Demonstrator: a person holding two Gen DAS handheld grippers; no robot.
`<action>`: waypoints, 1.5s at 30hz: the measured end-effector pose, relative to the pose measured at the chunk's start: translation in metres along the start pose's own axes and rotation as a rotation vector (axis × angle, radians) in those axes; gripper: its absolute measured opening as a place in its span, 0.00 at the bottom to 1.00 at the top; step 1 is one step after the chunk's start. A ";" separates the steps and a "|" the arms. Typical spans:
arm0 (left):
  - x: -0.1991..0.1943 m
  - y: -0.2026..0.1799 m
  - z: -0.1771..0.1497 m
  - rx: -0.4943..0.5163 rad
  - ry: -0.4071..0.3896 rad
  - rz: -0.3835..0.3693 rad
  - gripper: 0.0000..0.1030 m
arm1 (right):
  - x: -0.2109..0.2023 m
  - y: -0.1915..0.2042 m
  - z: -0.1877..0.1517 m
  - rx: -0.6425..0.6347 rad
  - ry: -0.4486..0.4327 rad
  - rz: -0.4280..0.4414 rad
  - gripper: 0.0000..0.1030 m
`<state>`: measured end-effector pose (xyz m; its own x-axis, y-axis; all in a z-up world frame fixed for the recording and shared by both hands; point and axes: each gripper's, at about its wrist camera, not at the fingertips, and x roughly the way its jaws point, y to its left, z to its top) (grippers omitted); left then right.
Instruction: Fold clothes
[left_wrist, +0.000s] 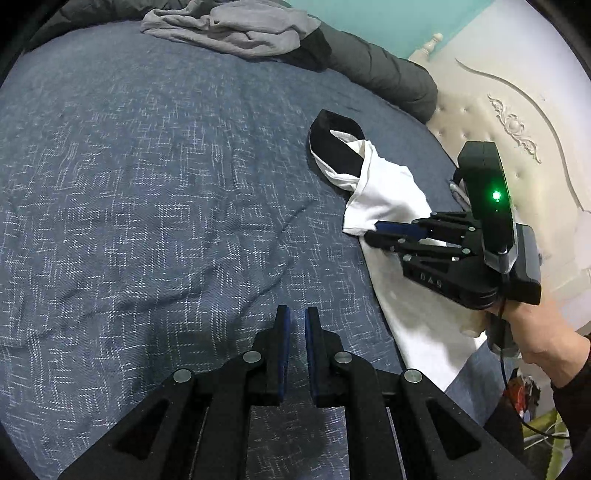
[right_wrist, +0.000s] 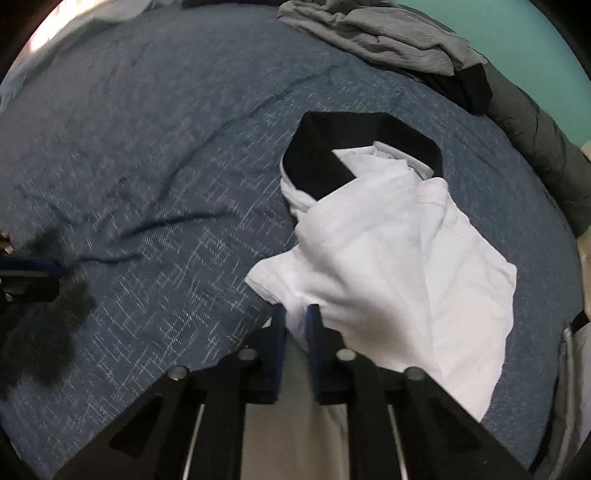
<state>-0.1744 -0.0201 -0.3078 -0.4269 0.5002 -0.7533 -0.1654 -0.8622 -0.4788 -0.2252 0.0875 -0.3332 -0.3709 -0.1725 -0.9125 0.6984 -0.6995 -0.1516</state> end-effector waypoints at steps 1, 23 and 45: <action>0.000 0.000 0.000 -0.001 -0.001 0.001 0.08 | -0.004 -0.005 -0.001 0.023 -0.014 0.014 0.05; 0.004 -0.001 0.000 0.008 0.010 0.004 0.08 | -0.040 -0.186 -0.014 0.523 -0.228 0.164 0.03; 0.019 -0.003 -0.004 0.018 0.060 0.007 0.08 | 0.021 -0.269 -0.042 0.797 -0.231 0.218 0.04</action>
<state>-0.1781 -0.0076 -0.3226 -0.3739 0.4980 -0.7824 -0.1790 -0.8665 -0.4660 -0.3954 0.3015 -0.3272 -0.4545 -0.4362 -0.7766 0.1618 -0.8978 0.4096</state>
